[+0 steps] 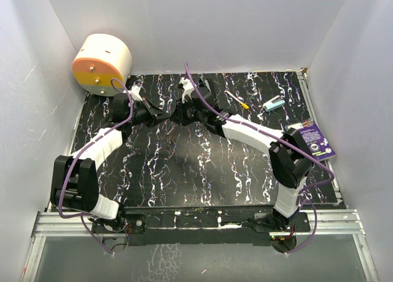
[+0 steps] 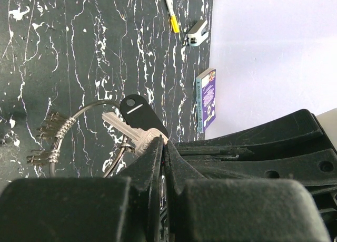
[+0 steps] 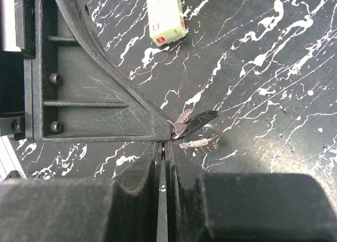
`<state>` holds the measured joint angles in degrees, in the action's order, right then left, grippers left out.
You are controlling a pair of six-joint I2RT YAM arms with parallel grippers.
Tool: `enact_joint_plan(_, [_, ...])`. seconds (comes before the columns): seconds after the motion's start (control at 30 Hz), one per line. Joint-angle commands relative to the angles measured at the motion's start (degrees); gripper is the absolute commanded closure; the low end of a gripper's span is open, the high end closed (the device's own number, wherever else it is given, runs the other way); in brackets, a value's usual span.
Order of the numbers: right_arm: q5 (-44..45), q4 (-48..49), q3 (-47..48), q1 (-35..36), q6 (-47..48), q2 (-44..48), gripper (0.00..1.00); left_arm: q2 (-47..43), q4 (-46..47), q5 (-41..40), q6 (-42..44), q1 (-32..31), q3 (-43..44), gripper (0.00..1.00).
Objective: Put the keys on the keyring
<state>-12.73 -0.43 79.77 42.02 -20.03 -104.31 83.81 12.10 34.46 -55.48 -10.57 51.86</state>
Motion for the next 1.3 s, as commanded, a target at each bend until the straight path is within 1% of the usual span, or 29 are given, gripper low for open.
enact_joint_plan(0.0, [0.5, 5.6, 1.8, 1.1, 0.3, 1.8, 0.92, -2.2, 1.7, 6.9, -1.4, -0.7, -0.6, 1.00])
enact_joint_plan(0.17, [1.3, 3.1, 0.6, 0.8, 1.8, 3.9, 0.92, -2.2, 2.6, 7.1, -2.9, -0.4, -1.0, 1.00])
enact_joint_plan(0.27, [0.5, 4.0, 0.0, 0.8, 1.6, 3.7, 0.92, -2.2, 3.9, 8.2, -5.0, -0.3, -1.3, 1.00])
enact_joint_plan(0.47, [-1.7, 5.8, 2.1, 0.8, 1.2, -0.1, 0.92, -2.3, 6.0, 10.6, -10.2, -0.3, -1.7, 1.00])
enact_joint_plan(0.6, [-2.3, 5.1, 4.0, 0.8, 1.6, -2.5, 0.92, -2.2, 7.0, 11.6, -13.0, -0.2, -1.9, 1.00])
enact_joint_plan(0.77, [-3.0, 4.7, 4.1, 0.7, 1.9, -4.4, 0.92, -2.2, 7.9, 12.4, -15.6, 0.1, -2.5, 1.00])
enact_joint_plan(0.87, [-2.5, 4.7, 2.9, 0.7, 2.4, -3.2, 0.90, -2.1, 7.9, 12.4, -15.9, 0.5, -2.6, 1.00])
enact_joint_plan(1.0, [-1.2, 4.6, -0.6, 0.3, 3.5, 1.0, 0.88, -1.9, 8.1, 12.3, -16.6, 1.4, -3.0, 1.00])
enact_joint_plan(1.03, [-1.0, 4.7, -1.6, 0.2, 3.7, 2.3, 0.85, -1.9, 8.5, 12.3, -16.8, 1.7, -3.1, 1.00])
enact_joint_plan(1.07, [-0.8, 4.7, -2.4, 0.1, 3.9, 3.3, 0.25, -2.0, 8.3, 12.3, -16.9, 1.8, -3.0, 1.00])
enact_joint_plan(1.1, [-0.5, 4.7, -3.5, 0.1, 4.1, 3.9, 0.04, -2.0, 8.4, 12.4, -17.2, 2.0, -3.1, 1.00])
enact_joint_plan(1.13, [-0.2, 5.0, -4.5, 0.0, 4.1, 5.9, 0.01, -2.0, 8.8, 12.4, -17.6, 2.2, -3.2, 1.00])
enact_joint_plan(1.27, [1.3, 7.1, -8.5, -0.2, 3.6, 10.0, 0.01, -1.9, 8.9, 12.5, -17.9, 2.9, -3.2, 1.00])
